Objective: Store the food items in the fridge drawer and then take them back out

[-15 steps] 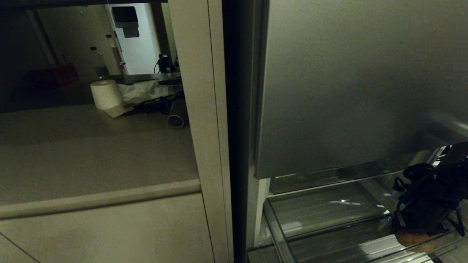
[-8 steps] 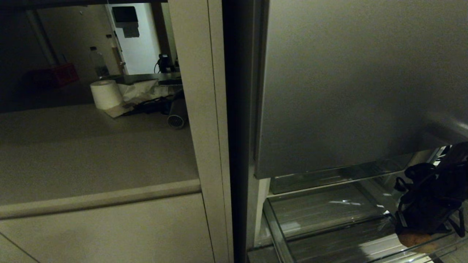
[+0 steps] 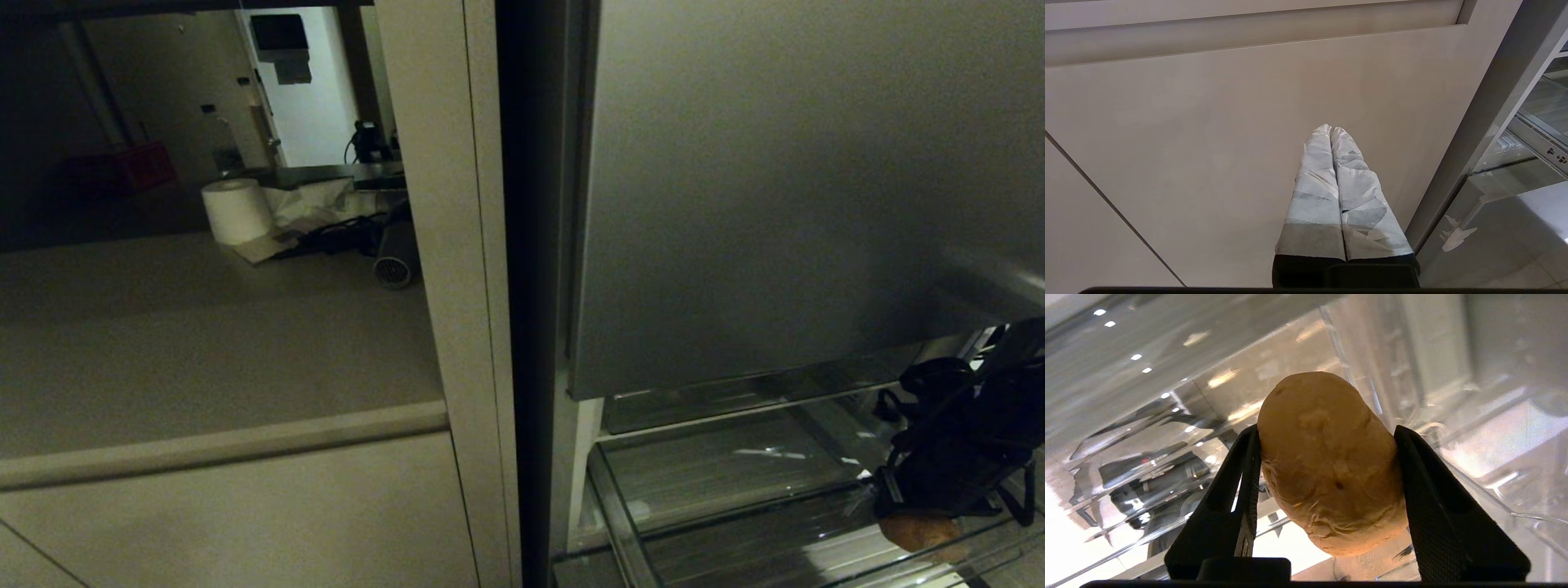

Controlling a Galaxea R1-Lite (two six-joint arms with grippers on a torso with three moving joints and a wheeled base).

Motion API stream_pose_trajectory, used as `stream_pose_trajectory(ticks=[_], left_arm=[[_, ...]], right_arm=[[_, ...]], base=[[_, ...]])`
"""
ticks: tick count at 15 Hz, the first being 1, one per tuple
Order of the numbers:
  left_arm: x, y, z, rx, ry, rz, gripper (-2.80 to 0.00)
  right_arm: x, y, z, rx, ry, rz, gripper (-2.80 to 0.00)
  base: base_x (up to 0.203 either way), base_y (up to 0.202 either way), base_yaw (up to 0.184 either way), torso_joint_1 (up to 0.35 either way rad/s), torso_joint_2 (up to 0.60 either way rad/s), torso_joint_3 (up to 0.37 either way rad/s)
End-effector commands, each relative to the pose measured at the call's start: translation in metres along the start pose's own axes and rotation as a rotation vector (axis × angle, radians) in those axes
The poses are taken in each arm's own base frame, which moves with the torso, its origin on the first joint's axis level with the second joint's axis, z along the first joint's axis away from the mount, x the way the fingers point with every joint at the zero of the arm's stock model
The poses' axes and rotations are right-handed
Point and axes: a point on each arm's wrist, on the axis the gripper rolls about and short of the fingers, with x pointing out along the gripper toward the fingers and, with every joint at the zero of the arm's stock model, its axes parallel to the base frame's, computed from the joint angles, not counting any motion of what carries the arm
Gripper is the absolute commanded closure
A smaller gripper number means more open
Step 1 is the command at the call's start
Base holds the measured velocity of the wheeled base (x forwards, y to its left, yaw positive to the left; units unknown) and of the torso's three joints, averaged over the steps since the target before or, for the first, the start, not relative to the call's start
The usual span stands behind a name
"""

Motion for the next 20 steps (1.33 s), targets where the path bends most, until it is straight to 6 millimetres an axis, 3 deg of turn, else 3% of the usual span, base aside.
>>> stream_pose_trajectory(ticks=[1, 7, 14, 20], left_arm=[[0.0, 0.0, 0.0, 0.0, 0.0, 0.0, 0.0], [0.0, 0.0, 0.0, 0.0, 0.0, 0.0, 0.0], [0.0, 0.0, 0.0, 0.0, 0.0, 0.0, 0.0], [0.0, 0.0, 0.0, 0.0, 0.0, 0.0, 0.0]], right_arm=[[-0.004, 0.002, 0.002, -0.001, -0.017, 0.006, 0.0], [-0.01, 0.006, 0.01, 0.008, -0.118, 0.058, 0.0], [-0.048, 0.0, 0.006, 0.008, -0.229, 0.125, 0.0], [-0.095, -0.009, -0.016, 0.02, -0.346, 0.12, 0.0]], base=[[0.0, 0.0, 0.0, 0.0, 0.0, 0.0], [0.0, 0.0, 0.0, 0.0, 0.0, 0.0], [0.0, 0.0, 0.0, 0.0, 0.0, 0.0], [0.0, 0.0, 0.0, 0.0, 0.0, 0.0]])
